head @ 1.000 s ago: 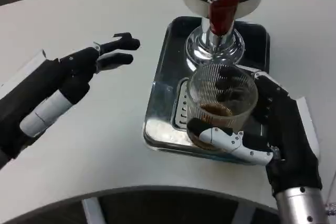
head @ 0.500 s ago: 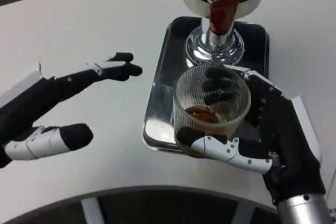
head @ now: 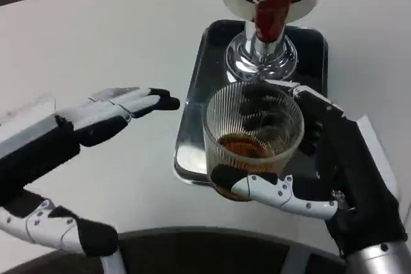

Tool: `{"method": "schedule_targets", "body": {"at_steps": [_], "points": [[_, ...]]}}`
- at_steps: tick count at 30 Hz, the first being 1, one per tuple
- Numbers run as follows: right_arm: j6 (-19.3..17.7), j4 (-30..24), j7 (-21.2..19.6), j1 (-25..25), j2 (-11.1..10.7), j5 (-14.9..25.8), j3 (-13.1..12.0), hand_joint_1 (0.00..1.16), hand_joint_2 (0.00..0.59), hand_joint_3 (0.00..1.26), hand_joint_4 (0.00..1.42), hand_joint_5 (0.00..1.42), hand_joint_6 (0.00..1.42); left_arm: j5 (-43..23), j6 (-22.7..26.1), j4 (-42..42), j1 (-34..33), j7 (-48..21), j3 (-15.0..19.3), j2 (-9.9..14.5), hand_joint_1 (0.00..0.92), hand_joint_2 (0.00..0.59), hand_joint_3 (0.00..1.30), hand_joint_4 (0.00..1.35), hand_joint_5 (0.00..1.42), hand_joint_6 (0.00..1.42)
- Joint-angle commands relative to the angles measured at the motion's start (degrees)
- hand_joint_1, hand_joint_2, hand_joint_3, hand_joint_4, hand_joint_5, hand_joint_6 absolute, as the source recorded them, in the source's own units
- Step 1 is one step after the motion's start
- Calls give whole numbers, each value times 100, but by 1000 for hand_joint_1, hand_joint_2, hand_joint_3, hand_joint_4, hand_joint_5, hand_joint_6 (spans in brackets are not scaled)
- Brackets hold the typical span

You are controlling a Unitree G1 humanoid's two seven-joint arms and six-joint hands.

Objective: Grasp the cup under the faucet to collect the drink, then remove the cup.

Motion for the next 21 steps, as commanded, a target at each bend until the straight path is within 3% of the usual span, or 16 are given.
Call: {"method": "schedule_targets", "body": {"at_steps": [1, 10, 21], "points": [[144, -374, 135, -1, -36, 214, 28, 1015, 154, 547, 675, 755, 652, 144, -519, -101, 225, -52, 142, 256, 0, 45, 73, 0, 65, 17], [588, -843, 439, 143, -280, 451, -8, 1010, 156, 547, 683, 755, 652, 259, -1443, 11, 714, 31, 348, 356, 0, 45, 27, 0, 29, 0], [1351, -1594, 695, 350, -539, 802, 65, 999, 161, 547, 685, 755, 652, -150, -2649, 481, 1280, 120, 476, 545, 0, 47, 17, 0, 5, 0]]}}
